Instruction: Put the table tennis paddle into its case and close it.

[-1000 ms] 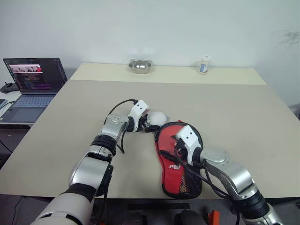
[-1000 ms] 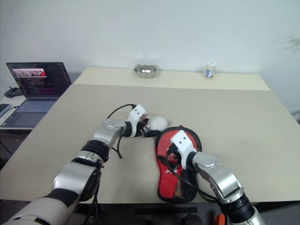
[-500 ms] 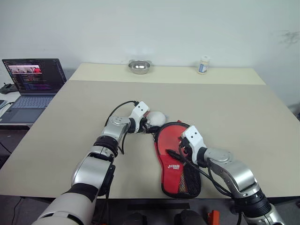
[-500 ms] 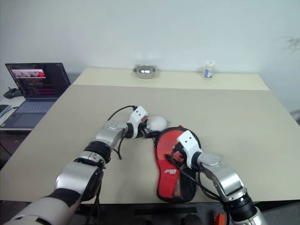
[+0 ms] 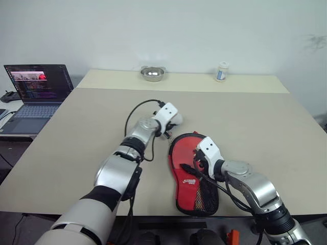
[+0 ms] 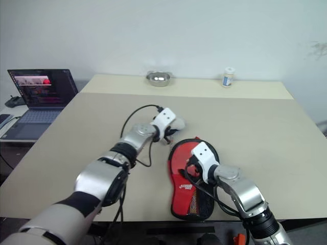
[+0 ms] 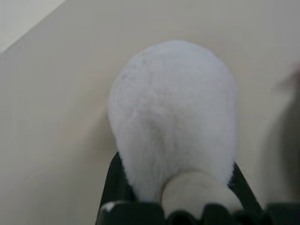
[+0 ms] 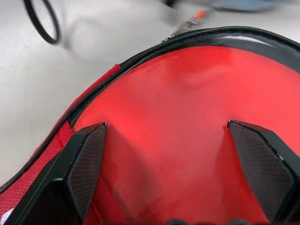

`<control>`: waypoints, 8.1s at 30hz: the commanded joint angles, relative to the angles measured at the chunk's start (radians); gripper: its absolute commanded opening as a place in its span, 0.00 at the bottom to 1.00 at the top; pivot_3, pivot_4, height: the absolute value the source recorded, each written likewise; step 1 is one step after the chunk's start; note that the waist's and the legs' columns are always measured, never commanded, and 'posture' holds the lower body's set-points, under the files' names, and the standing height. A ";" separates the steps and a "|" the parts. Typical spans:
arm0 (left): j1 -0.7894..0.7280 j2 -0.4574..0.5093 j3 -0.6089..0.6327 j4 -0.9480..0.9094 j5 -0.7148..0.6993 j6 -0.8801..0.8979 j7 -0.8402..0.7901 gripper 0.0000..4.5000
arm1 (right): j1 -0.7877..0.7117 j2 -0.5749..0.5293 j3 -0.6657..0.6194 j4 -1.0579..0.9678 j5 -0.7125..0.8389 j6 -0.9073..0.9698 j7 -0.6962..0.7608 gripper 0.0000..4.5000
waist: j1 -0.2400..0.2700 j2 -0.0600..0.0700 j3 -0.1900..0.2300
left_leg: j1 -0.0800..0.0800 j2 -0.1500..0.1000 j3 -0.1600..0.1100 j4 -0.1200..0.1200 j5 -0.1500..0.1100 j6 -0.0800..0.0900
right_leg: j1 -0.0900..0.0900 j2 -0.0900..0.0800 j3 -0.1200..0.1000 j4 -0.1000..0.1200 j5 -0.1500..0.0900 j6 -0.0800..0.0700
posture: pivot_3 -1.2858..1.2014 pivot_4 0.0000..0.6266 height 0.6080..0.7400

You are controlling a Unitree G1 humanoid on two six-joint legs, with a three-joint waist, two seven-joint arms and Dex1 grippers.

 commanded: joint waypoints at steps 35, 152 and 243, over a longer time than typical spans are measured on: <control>-0.153 -0.456 -0.132 0.016 0.208 -0.290 -0.065 0.15 | 0.131 -0.009 0.113 -0.122 0.030 0.230 0.001 1.00 | 0.026 0.000 -0.001 | -0.004 -0.001 -0.003 -0.001 0.000 0.000 | -0.001 -0.001 -0.004 -0.006 -0.001 0.002 | 0.52 0.24 1.00; 0.432 -0.044 -0.187 -0.347 -0.115 -0.312 -0.708 1.00 | -0.086 -0.356 -0.305 0.140 -0.003 -0.005 0.051 0.15 | 0.055 0.021 -0.011 | -0.012 -0.010 -0.021 0.003 0.002 0.004 | 0.002 -0.005 -0.019 -0.005 0.000 -0.001 | 0.52 0.24 1.00; 0.689 0.206 -0.014 -1.160 -0.324 0.089 -0.571 1.00 | 0.222 -0.495 -0.619 0.361 0.180 -0.568 0.458 0.99 | 0.053 0.033 0.000 | -0.017 -0.017 -0.039 0.002 0.004 0.008 | 0.016 -0.021 -0.045 -0.023 0.002 0.009 | 0.52 0.24 1.00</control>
